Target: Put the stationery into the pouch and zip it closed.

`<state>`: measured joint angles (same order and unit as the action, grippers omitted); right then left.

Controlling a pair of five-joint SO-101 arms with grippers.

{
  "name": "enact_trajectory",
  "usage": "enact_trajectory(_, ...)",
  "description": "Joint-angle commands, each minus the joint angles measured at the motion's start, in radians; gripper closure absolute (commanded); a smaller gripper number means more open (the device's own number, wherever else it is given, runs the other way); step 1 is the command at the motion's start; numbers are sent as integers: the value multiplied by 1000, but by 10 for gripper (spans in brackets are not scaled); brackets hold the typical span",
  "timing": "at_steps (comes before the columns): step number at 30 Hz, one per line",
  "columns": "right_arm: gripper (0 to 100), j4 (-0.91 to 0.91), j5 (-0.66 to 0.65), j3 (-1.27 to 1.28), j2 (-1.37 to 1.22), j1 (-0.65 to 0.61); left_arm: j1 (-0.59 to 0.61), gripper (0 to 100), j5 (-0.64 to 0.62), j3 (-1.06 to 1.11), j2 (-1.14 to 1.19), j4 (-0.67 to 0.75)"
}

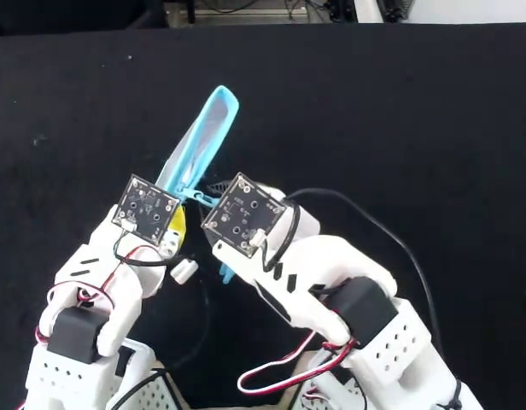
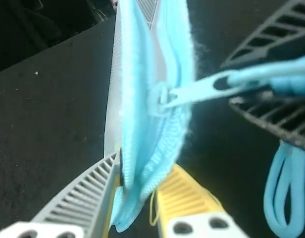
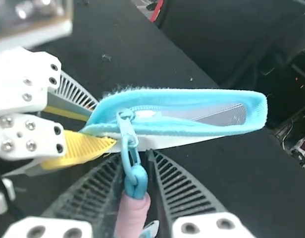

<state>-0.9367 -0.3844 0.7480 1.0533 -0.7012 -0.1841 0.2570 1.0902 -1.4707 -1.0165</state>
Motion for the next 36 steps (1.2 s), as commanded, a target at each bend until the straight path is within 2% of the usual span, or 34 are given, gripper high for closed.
enact_trajectory(1, 948, -20, 2, -31, 25, -12, 8, 970, 3, -45, -3, -5)
enact_trajectory(4, 942, -20, 6, -30, 22, -12, 8, 970, 3, -45, -3, -5)
enact_trajectory(8, 884, -20, 15, -25, 19, -12, 8, 970, 3, -45, -3, -5)
enact_trajectory(20, 885, -21, 43, -38, 27, -18, 10, 970, 3, -45, -3, -5)
enact_trajectory(26, 885, -58, 43, -36, 27, -97, 13, 970, 3, -45, -3, -5)
enact_trajectory(36, 886, -55, 43, -25, 105, -92, 10, 970, 3, -45, -5, -5)
